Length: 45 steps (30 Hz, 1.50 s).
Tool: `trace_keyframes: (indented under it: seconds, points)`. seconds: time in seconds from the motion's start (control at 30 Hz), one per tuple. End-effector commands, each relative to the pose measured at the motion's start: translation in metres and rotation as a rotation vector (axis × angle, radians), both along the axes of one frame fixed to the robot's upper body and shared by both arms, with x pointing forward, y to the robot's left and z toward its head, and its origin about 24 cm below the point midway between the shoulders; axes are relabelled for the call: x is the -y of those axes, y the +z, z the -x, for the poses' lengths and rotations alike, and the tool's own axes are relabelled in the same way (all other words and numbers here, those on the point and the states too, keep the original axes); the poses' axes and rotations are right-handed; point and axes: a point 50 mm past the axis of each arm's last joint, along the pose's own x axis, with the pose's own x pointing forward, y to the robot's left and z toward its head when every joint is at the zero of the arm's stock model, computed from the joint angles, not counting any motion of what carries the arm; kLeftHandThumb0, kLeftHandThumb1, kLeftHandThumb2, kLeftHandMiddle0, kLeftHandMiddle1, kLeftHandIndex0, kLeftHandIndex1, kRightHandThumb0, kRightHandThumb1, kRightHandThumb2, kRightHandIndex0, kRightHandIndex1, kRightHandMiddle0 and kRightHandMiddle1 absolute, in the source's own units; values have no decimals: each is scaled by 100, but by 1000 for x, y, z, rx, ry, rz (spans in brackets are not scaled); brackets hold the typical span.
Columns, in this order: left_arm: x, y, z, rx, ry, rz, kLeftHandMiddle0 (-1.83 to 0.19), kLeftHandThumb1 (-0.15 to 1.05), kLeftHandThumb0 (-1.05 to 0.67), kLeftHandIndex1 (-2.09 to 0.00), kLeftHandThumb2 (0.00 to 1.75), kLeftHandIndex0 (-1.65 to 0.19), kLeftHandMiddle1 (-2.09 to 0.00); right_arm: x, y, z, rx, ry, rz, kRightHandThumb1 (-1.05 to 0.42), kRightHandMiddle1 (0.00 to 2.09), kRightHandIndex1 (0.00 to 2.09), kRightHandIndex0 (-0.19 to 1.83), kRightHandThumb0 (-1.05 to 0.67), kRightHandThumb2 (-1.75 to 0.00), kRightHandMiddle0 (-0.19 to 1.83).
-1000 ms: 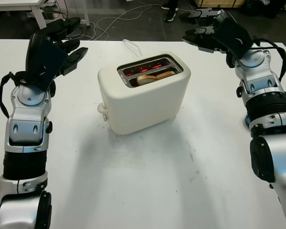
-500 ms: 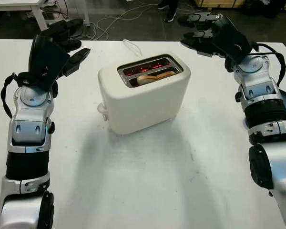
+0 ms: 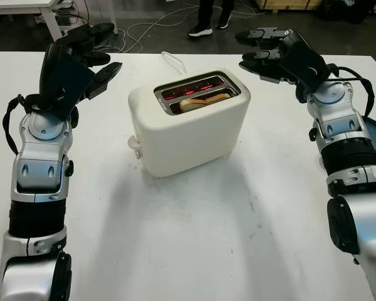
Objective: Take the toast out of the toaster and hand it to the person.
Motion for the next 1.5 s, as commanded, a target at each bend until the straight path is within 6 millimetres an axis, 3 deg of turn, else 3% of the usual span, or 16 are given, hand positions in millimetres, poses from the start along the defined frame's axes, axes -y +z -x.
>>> trace_keyframes:
  seconds: [0.0,1.47]
  points:
    - [1,-3,2,-11,7,8,-24,87,-24,-15,15,-60,-100,5,-3,2,-9,-5,-13,-92,0,9,64,-35,-15,61]
    - [3,-2,1,6,1,-52,-23,82,-24,-23,24,-56,-99,-2,-1,2,-11,28,38,-92,0,8,66,-38,-17,62]
